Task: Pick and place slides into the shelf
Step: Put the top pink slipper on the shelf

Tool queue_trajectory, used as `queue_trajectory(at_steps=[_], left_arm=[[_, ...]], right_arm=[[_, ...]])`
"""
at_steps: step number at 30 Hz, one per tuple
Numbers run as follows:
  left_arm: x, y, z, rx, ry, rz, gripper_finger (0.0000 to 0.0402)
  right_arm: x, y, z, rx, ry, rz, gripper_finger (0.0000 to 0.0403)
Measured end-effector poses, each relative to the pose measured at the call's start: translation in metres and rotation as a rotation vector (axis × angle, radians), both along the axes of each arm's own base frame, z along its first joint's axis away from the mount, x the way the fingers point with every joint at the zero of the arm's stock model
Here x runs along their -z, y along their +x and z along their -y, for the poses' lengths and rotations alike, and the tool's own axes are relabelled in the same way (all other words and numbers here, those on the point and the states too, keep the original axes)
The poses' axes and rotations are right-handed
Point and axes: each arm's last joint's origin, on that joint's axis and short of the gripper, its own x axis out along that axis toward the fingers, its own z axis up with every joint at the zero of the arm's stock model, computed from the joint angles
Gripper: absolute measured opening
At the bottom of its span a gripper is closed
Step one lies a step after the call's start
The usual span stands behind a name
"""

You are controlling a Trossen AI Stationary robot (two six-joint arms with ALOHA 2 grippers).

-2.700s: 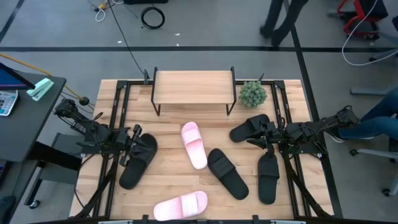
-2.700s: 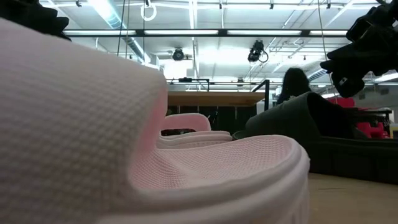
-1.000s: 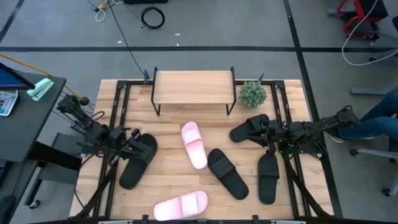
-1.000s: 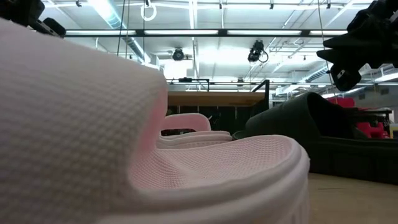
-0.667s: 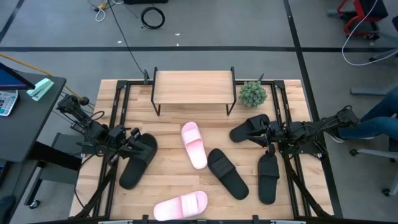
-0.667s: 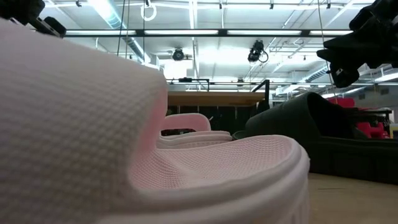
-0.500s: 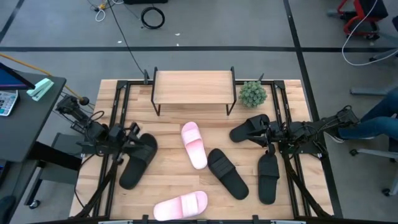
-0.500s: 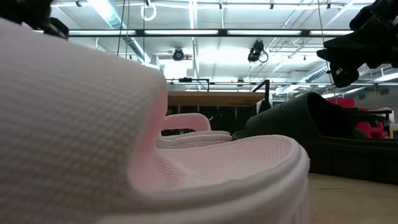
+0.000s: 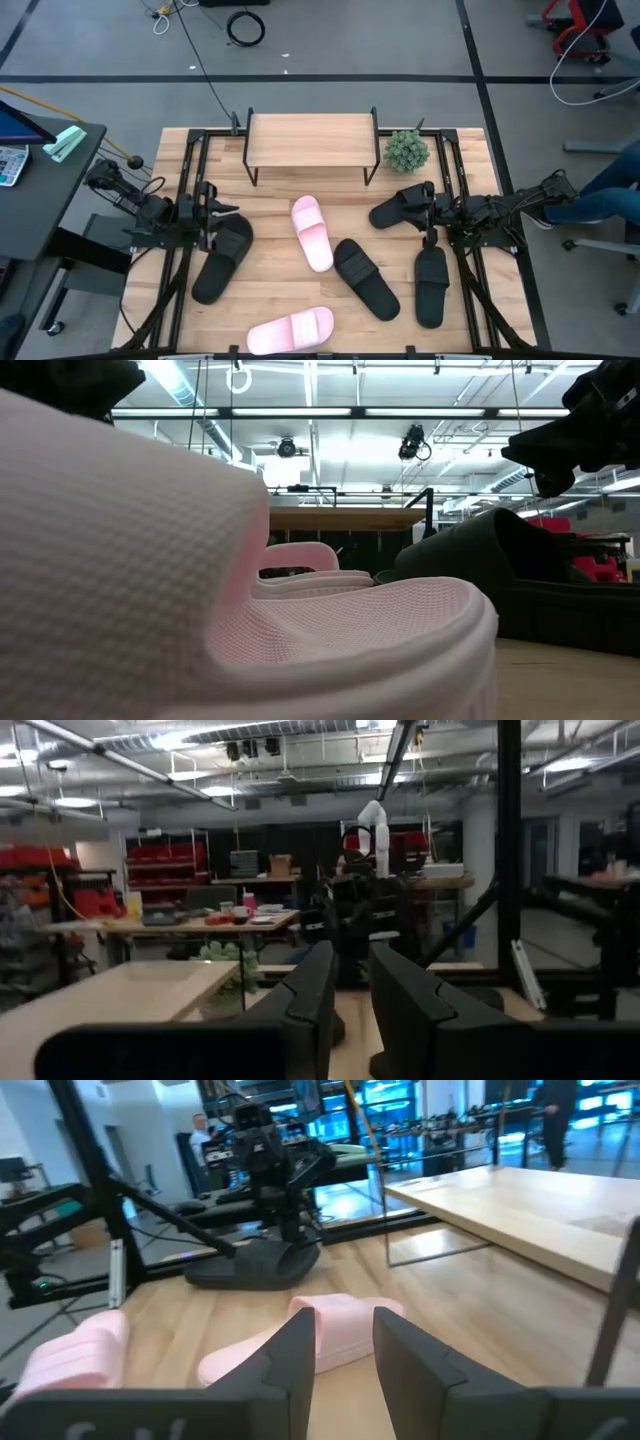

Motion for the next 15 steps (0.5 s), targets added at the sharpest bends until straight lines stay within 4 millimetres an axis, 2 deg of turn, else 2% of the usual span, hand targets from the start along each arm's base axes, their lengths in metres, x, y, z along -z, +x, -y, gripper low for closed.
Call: queue_trajectory(at_steps=[15], left_arm=[[0.0084, 0.0023, 0.0014, 0.061, -0.191, -0.052, 0.0068]], right_arm=[[0.0027, 0.002, -0.0002, 0.013, 0.006, -0.029, 0.011]])
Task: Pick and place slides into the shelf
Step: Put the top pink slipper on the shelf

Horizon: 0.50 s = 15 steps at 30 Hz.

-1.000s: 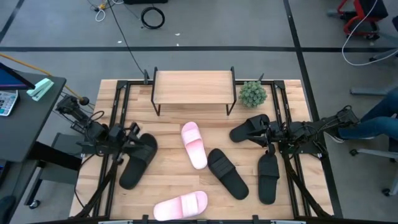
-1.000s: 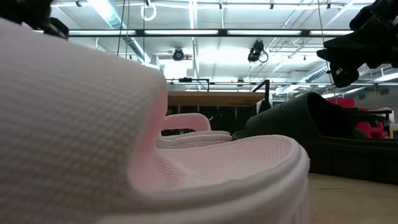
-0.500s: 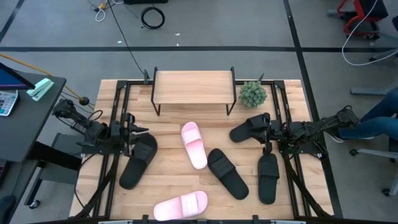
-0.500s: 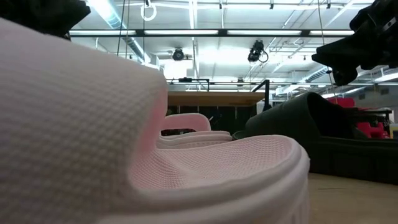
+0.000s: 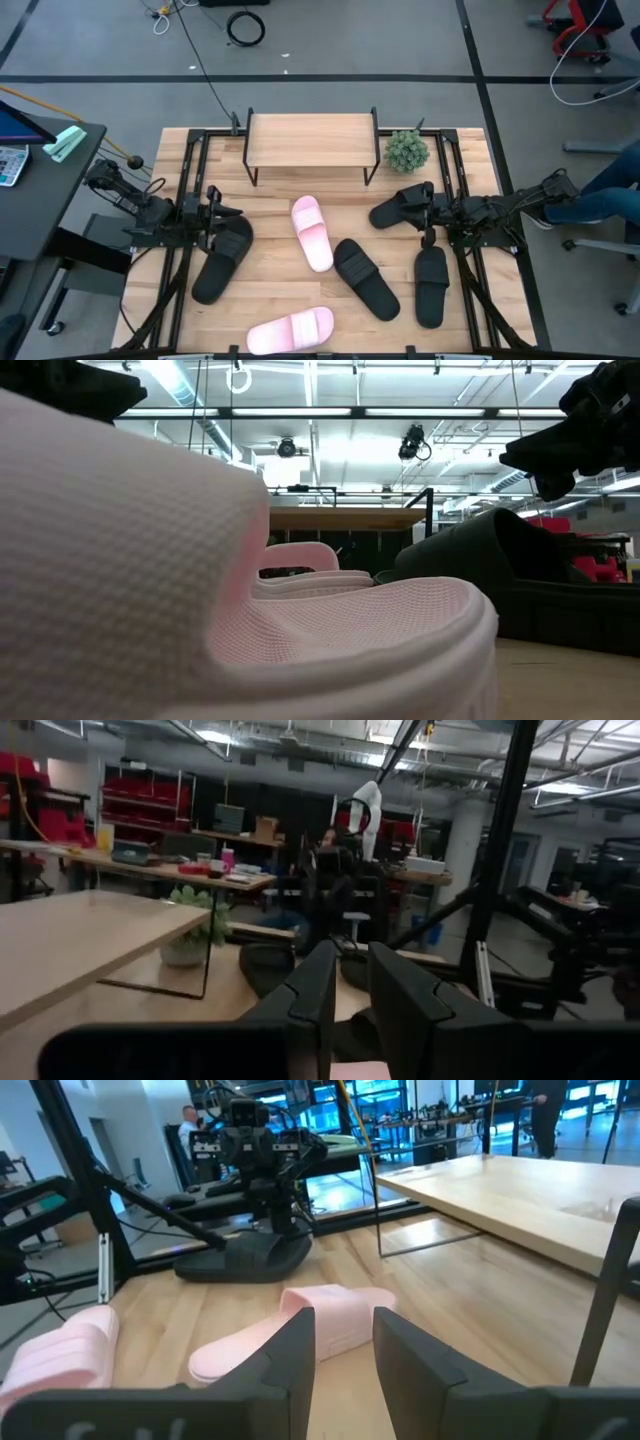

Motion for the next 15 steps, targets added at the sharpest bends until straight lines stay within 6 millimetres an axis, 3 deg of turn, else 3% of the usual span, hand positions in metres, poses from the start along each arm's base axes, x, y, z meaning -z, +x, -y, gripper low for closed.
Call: queue_trajectory(at_steps=[3, 8, 15], left_arm=[[-0.002, 0.0, -0.001, -0.019, 0.0, -0.012, 0.0075], [-0.026, 0.003, -0.003, -0.09, 0.054, -0.09, 0.0098], [-0.054, 0.026, 0.003, -0.127, 0.114, -0.32, 0.0137]], right_arm=[[0.0, 0.001, 0.0, 0.0, -0.002, -0.004, 0.011], [-0.002, 0.004, -0.001, 0.0, 0.005, 0.018, 0.011], [0.003, 0.011, -0.003, 0.0, 0.001, -0.027, 0.011]])
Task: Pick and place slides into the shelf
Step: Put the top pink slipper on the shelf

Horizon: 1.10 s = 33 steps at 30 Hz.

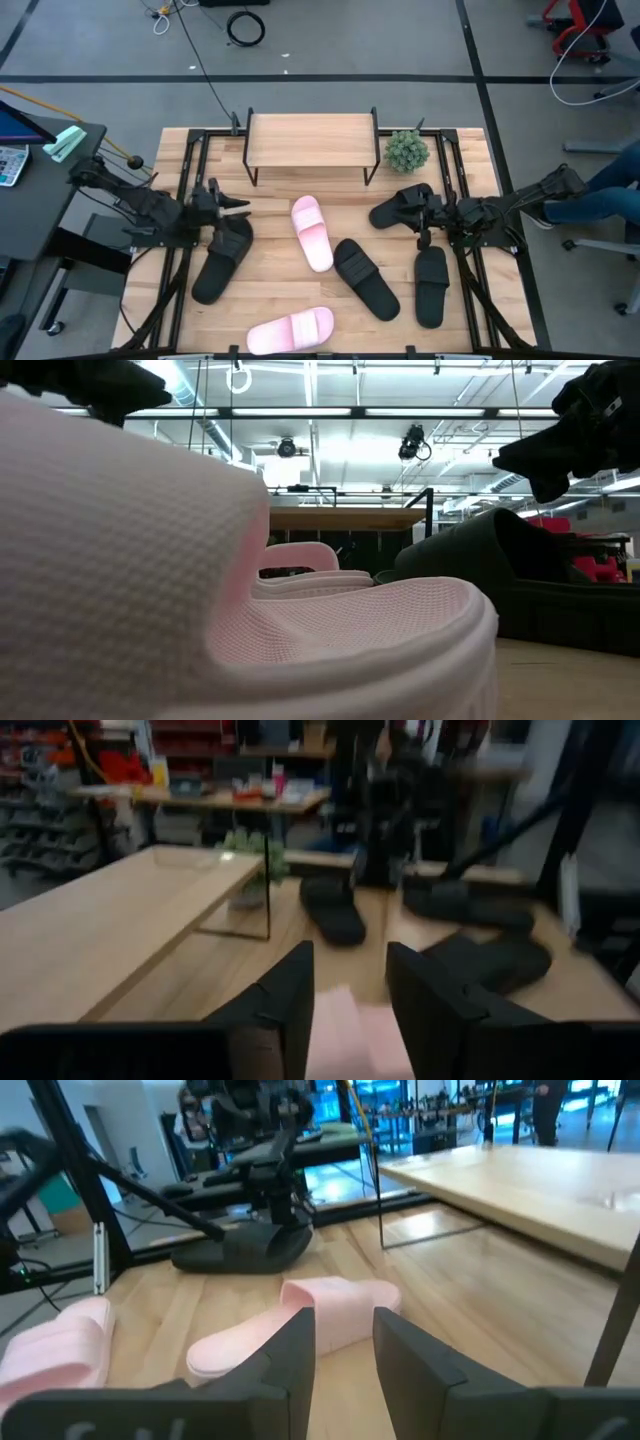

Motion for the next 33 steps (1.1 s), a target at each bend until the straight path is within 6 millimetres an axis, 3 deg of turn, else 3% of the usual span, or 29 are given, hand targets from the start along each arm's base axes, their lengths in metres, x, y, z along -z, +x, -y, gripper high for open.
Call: queue_trajectory(at_steps=[6, 12, 22, 33], left_arm=[[-0.02, 0.033, 0.013, -0.023, 0.051, -0.102, 0.0143], [-0.016, 0.068, 0.03, -0.033, 0.069, -0.212, 0.0139], [0.021, 0.118, 0.048, -0.071, 0.046, -0.395, 0.0158], [0.062, 0.175, 0.058, -0.14, -0.004, -0.534, 0.014]], right_arm=[[0.007, 0.006, -0.002, 0.003, 0.018, -0.057, 0.011], [0.012, 0.008, -0.002, 0.004, 0.006, -0.105, 0.011], [0.013, 0.008, -0.002, 0.004, 0.006, -0.108, 0.011], [0.013, 0.008, -0.002, 0.004, 0.007, -0.108, 0.011]])
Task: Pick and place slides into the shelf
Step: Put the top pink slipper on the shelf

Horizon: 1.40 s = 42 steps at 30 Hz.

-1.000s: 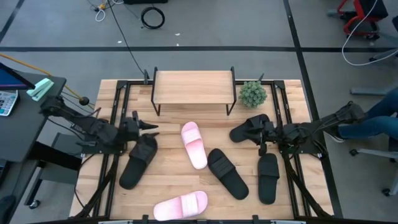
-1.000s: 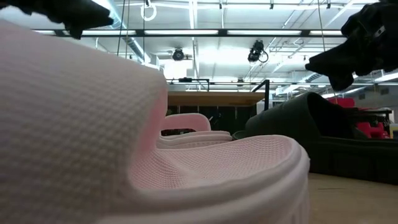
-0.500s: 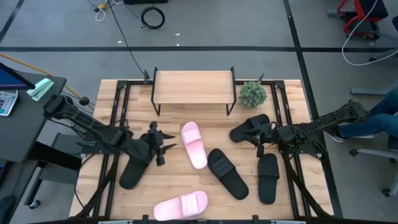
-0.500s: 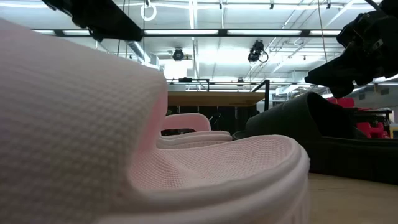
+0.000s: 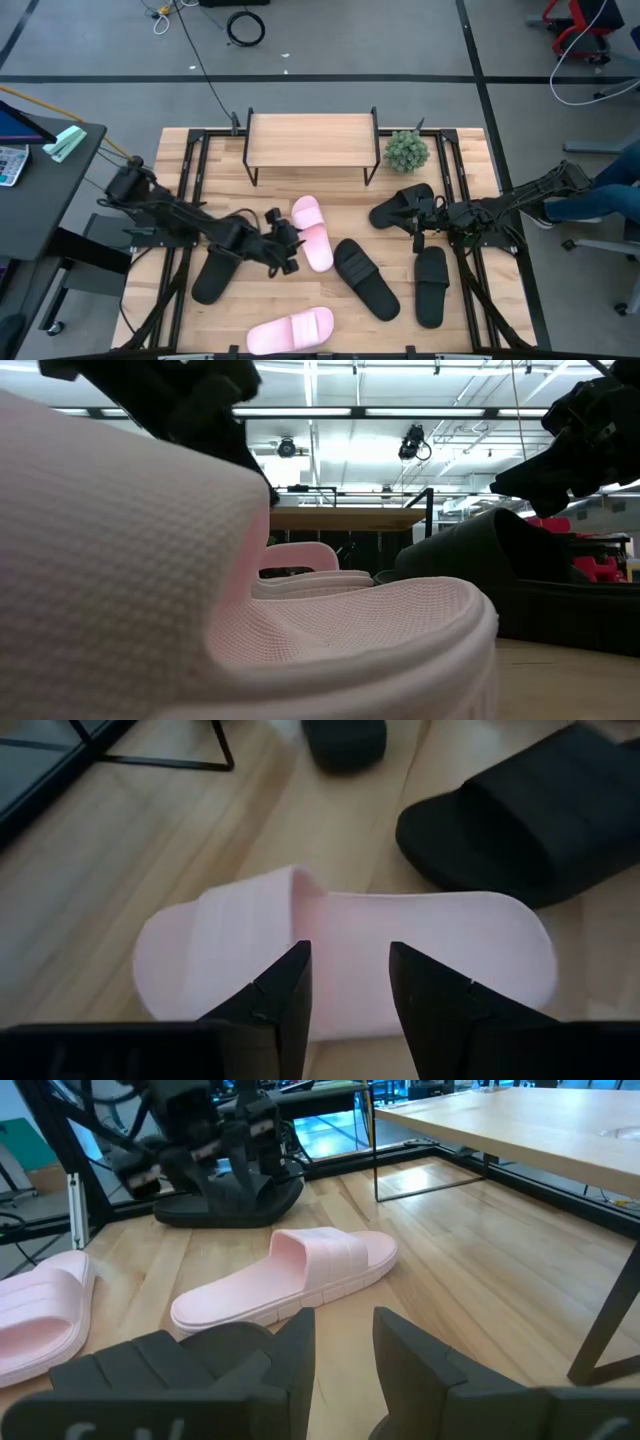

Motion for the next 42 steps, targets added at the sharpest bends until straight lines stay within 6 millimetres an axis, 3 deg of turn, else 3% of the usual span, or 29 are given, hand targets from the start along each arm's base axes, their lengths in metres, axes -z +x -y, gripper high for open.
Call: queue_trajectory(at_steps=[11, 17, 42], left_arm=[[0.007, 0.035, -0.024, -0.087, 0.031, -0.031, 0.0157], [0.008, 0.036, -0.033, -0.117, 0.03, -0.043, 0.0152], [0.008, 0.036, -0.034, -0.122, 0.027, -0.041, 0.014]], right_arm=[[0.0, 0.0, 0.0, 0.0, 0.0, 0.0, 0.011], [0.0, 0.0, 0.0, 0.0, 0.0, 0.0, 0.011], [0.0, 0.0, 0.0, 0.0, 0.0, 0.0, 0.011]])
